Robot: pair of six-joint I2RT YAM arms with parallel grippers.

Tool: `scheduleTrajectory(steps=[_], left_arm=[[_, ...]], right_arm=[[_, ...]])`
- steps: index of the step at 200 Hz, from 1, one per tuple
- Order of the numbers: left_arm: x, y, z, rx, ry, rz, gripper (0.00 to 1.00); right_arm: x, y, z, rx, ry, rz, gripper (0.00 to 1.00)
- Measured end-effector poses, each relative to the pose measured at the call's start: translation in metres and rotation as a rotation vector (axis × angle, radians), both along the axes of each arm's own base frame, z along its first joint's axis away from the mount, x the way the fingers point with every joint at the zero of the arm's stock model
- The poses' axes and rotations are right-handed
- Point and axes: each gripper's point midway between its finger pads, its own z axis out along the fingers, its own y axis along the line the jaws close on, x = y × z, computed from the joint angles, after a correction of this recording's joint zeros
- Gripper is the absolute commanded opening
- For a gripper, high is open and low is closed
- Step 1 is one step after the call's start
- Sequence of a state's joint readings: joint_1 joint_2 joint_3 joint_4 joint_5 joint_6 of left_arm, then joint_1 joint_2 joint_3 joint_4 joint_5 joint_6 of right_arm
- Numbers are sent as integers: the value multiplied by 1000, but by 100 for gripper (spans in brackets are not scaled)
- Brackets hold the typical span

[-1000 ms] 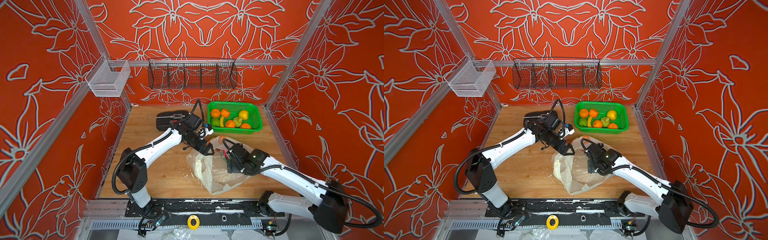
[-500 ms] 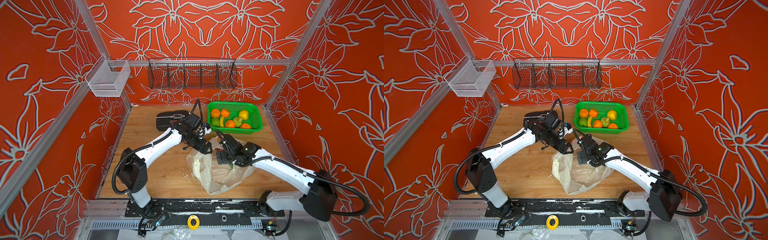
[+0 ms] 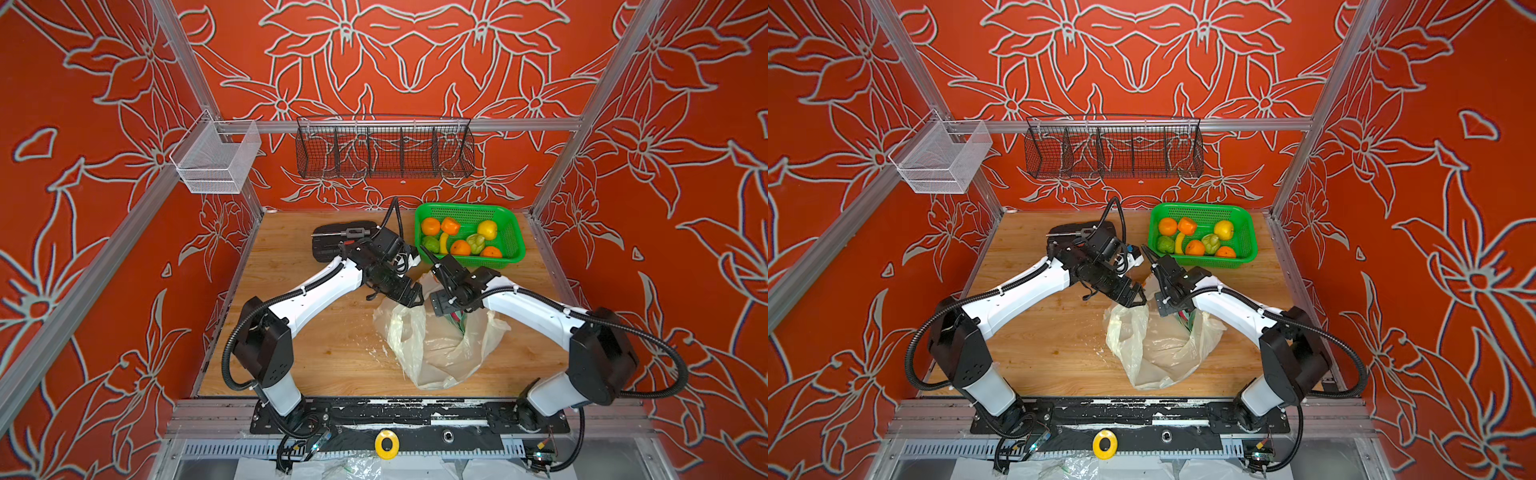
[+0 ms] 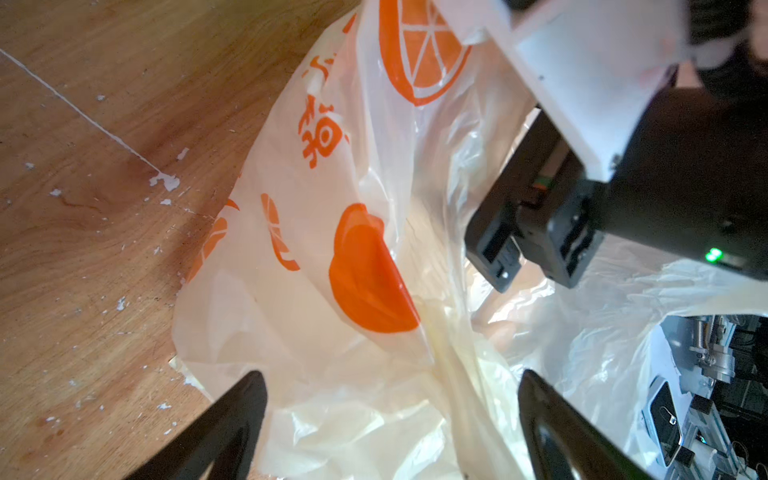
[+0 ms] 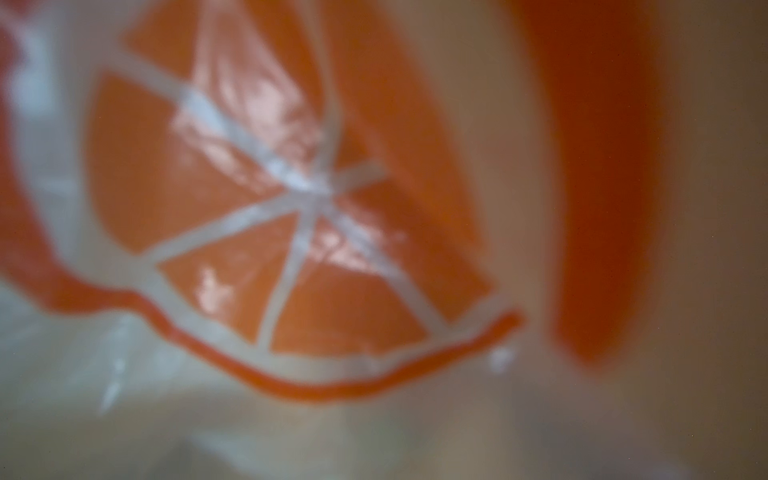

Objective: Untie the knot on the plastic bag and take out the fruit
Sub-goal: 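Reach deeper into the bag and grasp the dragon fruit with the right gripper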

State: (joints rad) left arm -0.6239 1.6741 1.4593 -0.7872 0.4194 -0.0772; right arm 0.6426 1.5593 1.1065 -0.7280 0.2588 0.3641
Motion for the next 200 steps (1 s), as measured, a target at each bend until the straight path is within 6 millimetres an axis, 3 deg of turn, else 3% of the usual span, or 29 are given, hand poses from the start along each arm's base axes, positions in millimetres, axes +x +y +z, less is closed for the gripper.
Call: scheduleTrajectory(steps=[81, 110, 152, 200], left_arm=[[-1, 4, -6, 18, 8, 23, 95], [1, 5, -7, 22, 2, 27, 95], [1, 5, -7, 22, 6, 33, 92], [7, 2, -22, 66, 58, 37, 87]], right_arm=[[14, -12, -39, -111, 55, -23, 97], [13, -16, -56, -136, 99, -29, 92], [18, -9, -52, -108, 96, -17, 84], [16, -5, -37, -78, 86, 12, 82]])
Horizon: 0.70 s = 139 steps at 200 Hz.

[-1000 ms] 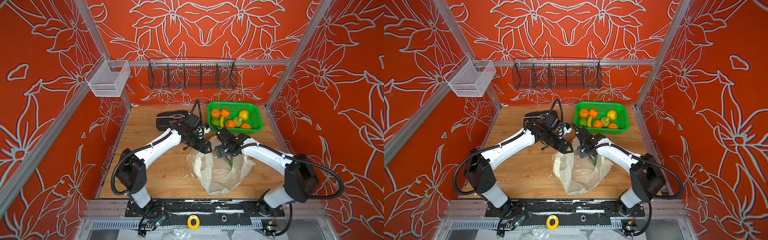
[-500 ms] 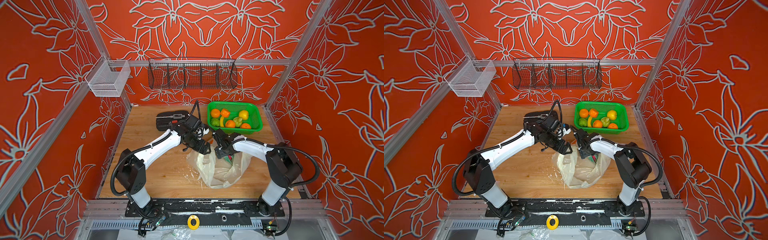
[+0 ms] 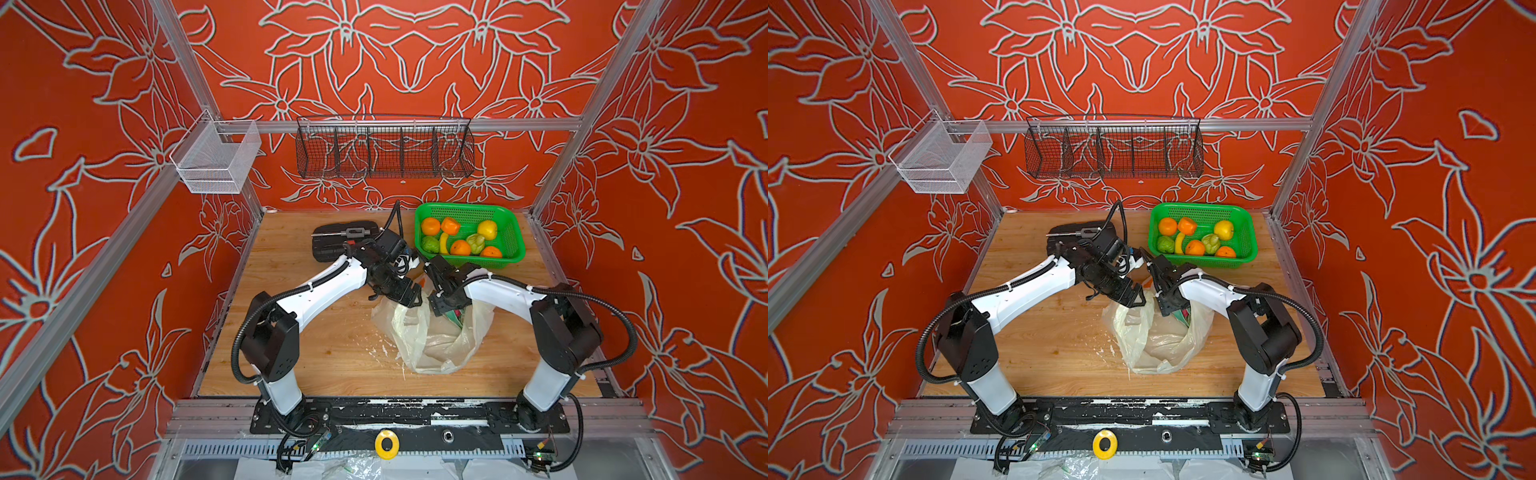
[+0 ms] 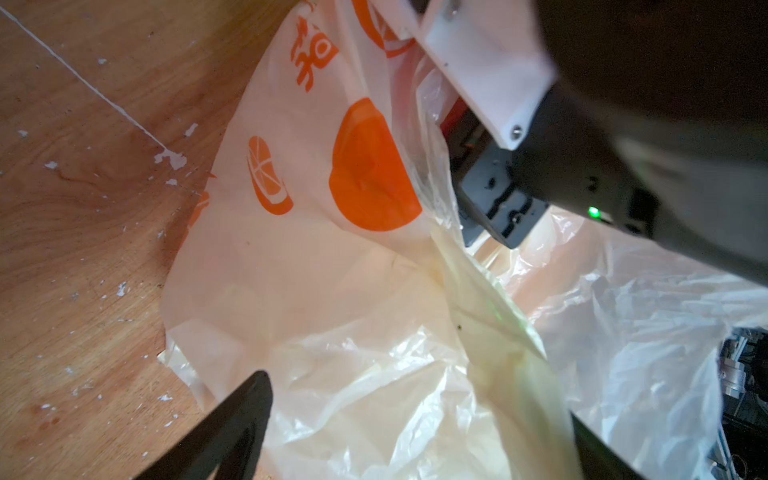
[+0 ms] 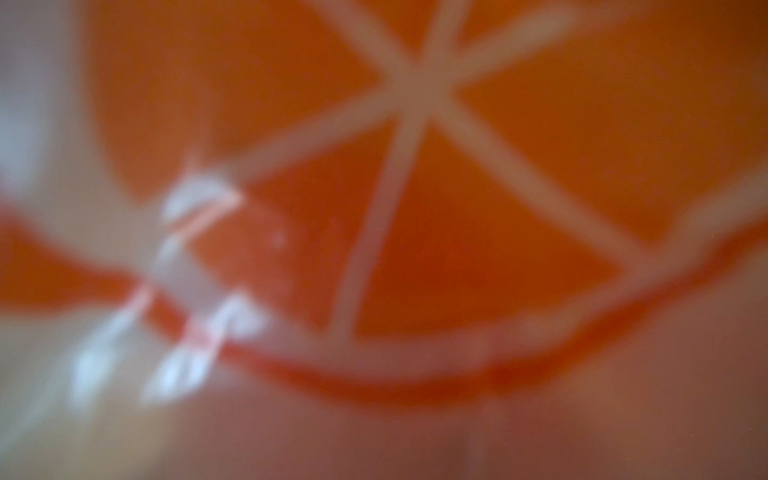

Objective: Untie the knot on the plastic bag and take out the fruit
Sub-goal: 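Reach deeper into the bag and grasp the dragon fruit with the right gripper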

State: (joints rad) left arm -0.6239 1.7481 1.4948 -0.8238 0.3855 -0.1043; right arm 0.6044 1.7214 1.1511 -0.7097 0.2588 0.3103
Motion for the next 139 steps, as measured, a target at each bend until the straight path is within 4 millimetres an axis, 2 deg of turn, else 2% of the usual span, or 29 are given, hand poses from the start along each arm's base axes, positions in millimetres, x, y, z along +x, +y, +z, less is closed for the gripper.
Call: scheduleTrajectory(steps=[52, 79, 105, 139], left_arm=[[4, 3, -12, 49, 23, 14, 82], [7, 5, -13, 62, 18, 31, 46], [9, 9, -14, 83, 13, 52, 34], [14, 13, -15, 95, 3, 77, 14]], right_arm=[[-9, 7, 41, 104, -48, 34, 83], [-18, 19, 47, 187, -18, 60, 79], [-36, 28, 52, 285, 9, 106, 73], [-65, 32, 59, 393, -14, 213, 70]])
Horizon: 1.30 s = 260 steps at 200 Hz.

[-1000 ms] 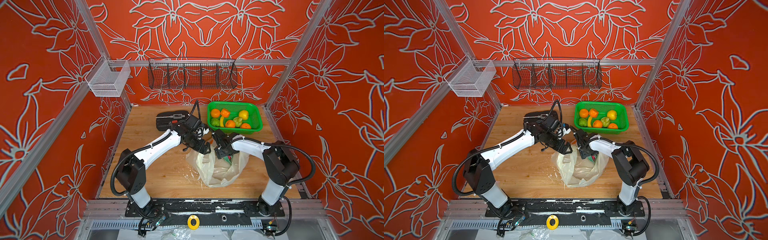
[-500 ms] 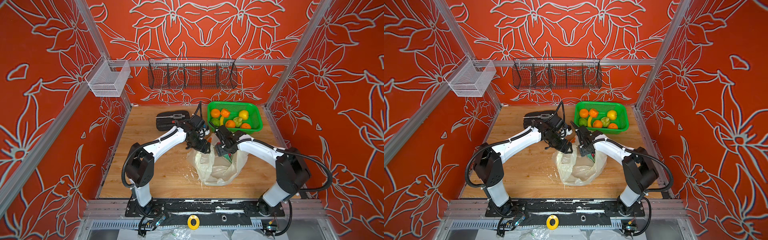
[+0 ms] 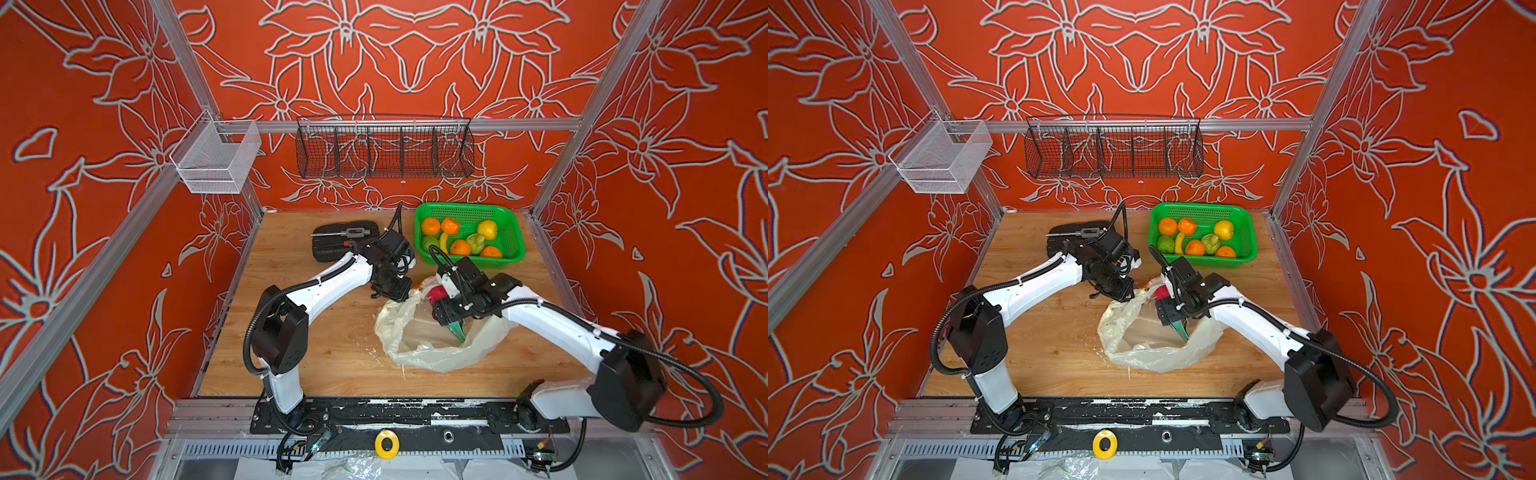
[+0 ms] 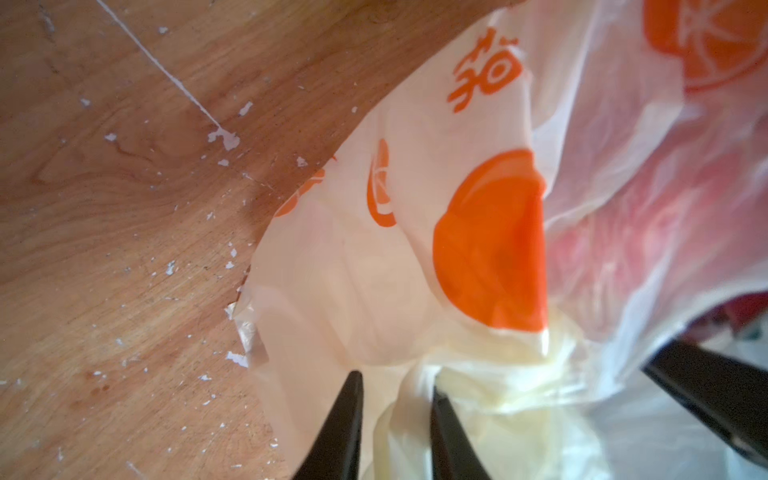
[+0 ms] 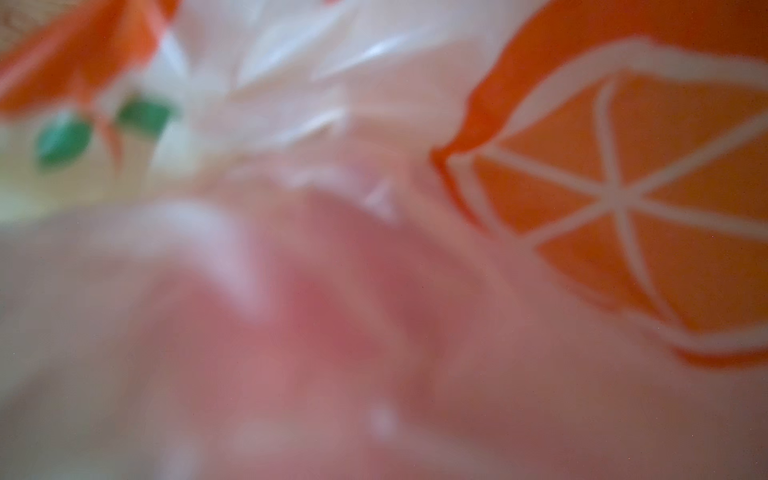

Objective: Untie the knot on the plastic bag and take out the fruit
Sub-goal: 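Reach deeper into the bag and grasp the dragon fruit with the right gripper, then lift the dragon fruit out of the bag toward the green basket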

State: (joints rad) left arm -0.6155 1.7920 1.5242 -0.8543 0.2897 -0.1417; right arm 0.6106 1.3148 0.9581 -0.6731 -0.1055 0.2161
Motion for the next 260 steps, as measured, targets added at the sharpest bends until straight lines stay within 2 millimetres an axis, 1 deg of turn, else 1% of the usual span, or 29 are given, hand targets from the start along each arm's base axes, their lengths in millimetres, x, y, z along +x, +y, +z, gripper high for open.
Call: scheduleTrajectory(steps=[24, 44, 62, 87, 117, 153, 170, 208, 229, 260], left_arm=[[4, 2, 1, -1, -4, 16, 6], [7, 2, 6, -10, -12, 27, 2], [10, 1, 9, -16, -17, 33, 2], [13, -2, 12, -39, -3, 47, 2], [17, -1, 12, -47, 2, 59, 2], [17, -1, 12, -50, 6, 62, 2], [16, -1, 11, -49, 8, 61, 2], [14, 0, 7, -48, 16, 65, 2], [15, 1, 7, -45, 11, 77, 3], [19, 5, 11, -32, -19, 97, 2]], right_arm=[[-14, 3, 6, 68, -66, 78, 69], [-17, 7, 15, 119, -127, 118, 70], [-15, 15, 28, 171, -176, 149, 71], [-16, 32, 45, 258, -226, 231, 73], [-12, 38, 58, 302, -288, 239, 72], [10, 38, 84, 356, -401, 134, 71], [20, 36, 92, 376, -434, 69, 70], [40, 29, 111, 419, -480, -86, 70], [53, 22, 130, 451, -505, -194, 69], [76, 10, 166, 533, -540, -370, 69]])
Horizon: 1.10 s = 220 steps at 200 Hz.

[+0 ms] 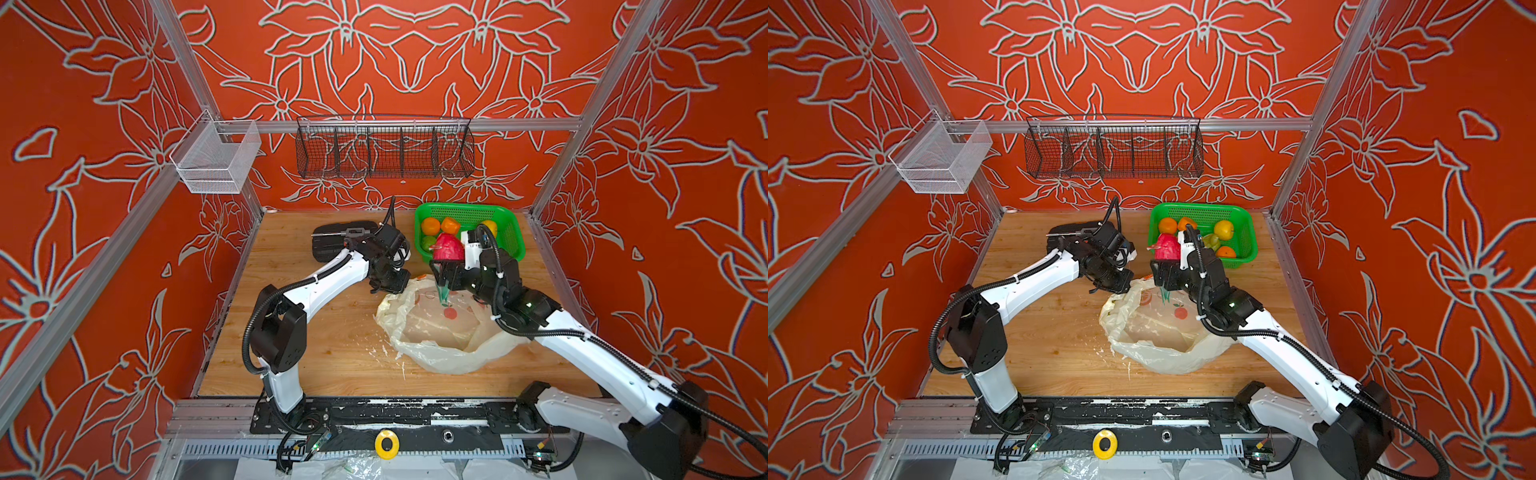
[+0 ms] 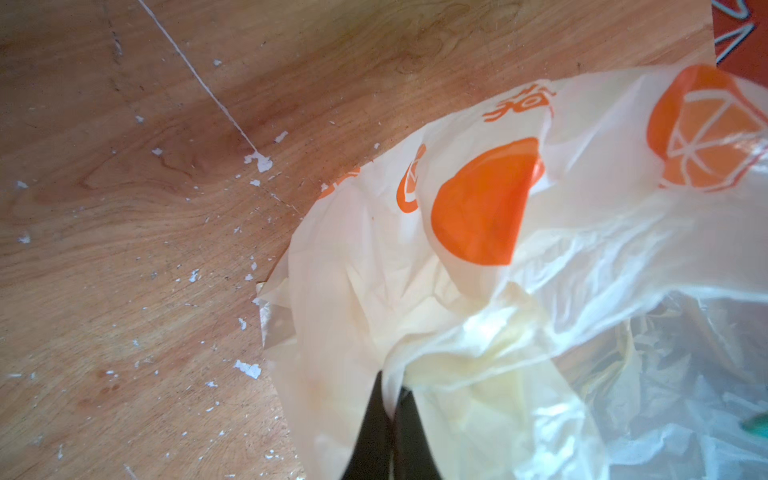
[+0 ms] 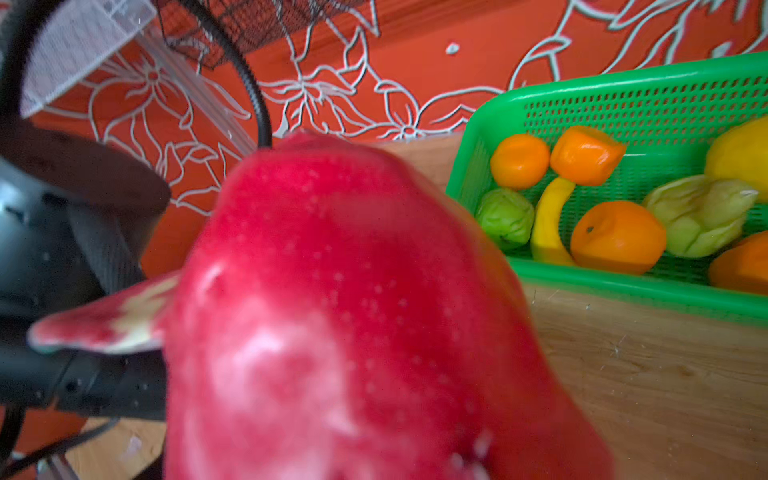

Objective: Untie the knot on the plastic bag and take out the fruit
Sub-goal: 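Lift the dragon fruit out of the bag toward the green basket, then lower the dragon fruit into the green basket and open the right gripper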

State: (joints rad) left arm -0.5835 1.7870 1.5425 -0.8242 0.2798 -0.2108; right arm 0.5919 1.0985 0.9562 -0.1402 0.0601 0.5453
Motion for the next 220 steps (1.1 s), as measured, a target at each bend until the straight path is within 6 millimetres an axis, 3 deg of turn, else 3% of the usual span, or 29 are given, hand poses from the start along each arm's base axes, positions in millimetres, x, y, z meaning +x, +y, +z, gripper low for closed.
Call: scheduleTrajectory(steps=[33, 71, 108, 146, 159, 199, 220], left_arm=[[5, 6, 6, 23, -40, 25, 2], [10, 9, 23, 8, -109, 42, 15], [13, 9, 42, -26, -171, 39, 39], [15, 11, 56, -47, -210, 44, 52], [13, 12, 65, -61, -230, 39, 62], [3, 18, 118, -146, -354, 21, 91], [-3, 24, 146, -189, -422, 21, 99]], right_arm=[[27, -19, 28, 133, 17, -157, 67], [59, -55, 33, 246, 108, -345, 66], [91, -83, 8, 273, 203, -481, 66], [124, -102, -28, 284, 299, -558, 66], [138, -107, -40, 293, 331, -573, 66], [181, -118, -70, 306, 396, -595, 67], [204, -123, -84, 317, 422, -604, 67]])
